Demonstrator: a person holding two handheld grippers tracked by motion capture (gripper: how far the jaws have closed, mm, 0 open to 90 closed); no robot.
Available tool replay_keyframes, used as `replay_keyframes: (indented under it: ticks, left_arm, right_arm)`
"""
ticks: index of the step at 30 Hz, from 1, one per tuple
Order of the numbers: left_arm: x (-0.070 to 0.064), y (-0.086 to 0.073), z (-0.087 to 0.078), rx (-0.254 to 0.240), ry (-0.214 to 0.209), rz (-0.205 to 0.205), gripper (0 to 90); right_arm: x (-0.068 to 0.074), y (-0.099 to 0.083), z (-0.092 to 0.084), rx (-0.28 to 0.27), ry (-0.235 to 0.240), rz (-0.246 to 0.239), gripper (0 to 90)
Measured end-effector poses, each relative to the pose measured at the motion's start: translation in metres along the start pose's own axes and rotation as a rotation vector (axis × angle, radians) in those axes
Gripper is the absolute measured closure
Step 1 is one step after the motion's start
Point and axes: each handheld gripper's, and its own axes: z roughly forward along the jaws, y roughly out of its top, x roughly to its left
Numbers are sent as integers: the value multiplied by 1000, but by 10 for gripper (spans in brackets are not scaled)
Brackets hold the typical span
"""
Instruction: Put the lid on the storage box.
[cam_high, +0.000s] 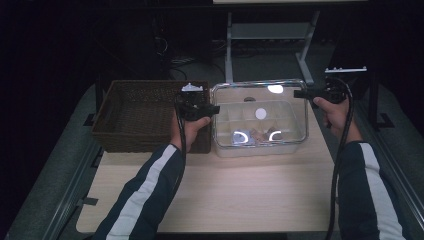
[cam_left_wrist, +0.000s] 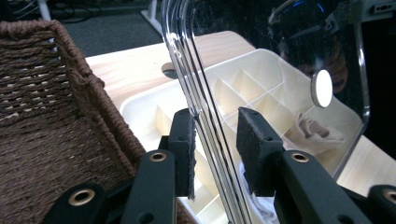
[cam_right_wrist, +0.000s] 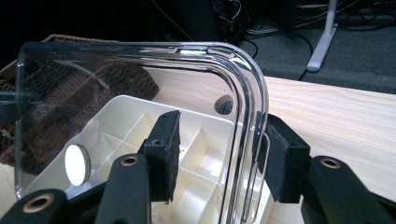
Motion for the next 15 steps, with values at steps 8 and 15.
replay_keyframes:
  ticks: [8,15]
  left_arm:
    - [3,1,7,42,48,15,667]
    - [4,2,14,68,65,3,643]
  right_arm:
    - [-13,-4,18,-8,15,43,492]
    - [-19,-6,28,-19,23,72,482]
